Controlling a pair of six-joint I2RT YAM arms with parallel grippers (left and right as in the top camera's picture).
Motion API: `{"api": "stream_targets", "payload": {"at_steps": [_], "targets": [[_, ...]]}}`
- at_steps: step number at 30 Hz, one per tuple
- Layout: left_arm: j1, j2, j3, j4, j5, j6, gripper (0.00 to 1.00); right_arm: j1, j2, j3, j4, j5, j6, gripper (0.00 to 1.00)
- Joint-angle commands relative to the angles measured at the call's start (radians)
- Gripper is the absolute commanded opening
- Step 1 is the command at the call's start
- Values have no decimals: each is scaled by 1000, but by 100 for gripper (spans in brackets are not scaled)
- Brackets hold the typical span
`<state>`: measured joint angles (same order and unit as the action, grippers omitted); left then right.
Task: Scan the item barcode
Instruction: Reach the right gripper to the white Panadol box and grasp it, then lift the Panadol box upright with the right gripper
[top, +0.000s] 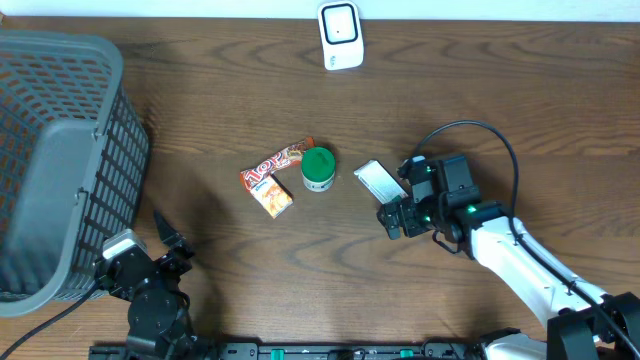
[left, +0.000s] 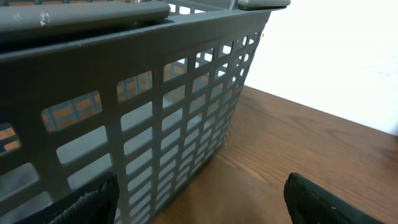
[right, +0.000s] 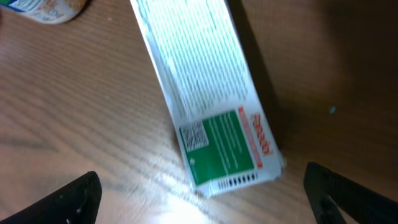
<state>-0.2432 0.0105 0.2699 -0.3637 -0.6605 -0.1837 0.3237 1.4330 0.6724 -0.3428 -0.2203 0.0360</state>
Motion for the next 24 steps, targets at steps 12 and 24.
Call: {"api": "stream_targets", "payload": {"at_steps": [12, 24], "targets": [[2, 0, 3, -2, -13, -5, 85, 37, 116, 6, 85, 156, -83, 99], [2, 0, 3, -2, -13, -5, 85, 37, 187, 7, 140, 101, -82, 54]]}}
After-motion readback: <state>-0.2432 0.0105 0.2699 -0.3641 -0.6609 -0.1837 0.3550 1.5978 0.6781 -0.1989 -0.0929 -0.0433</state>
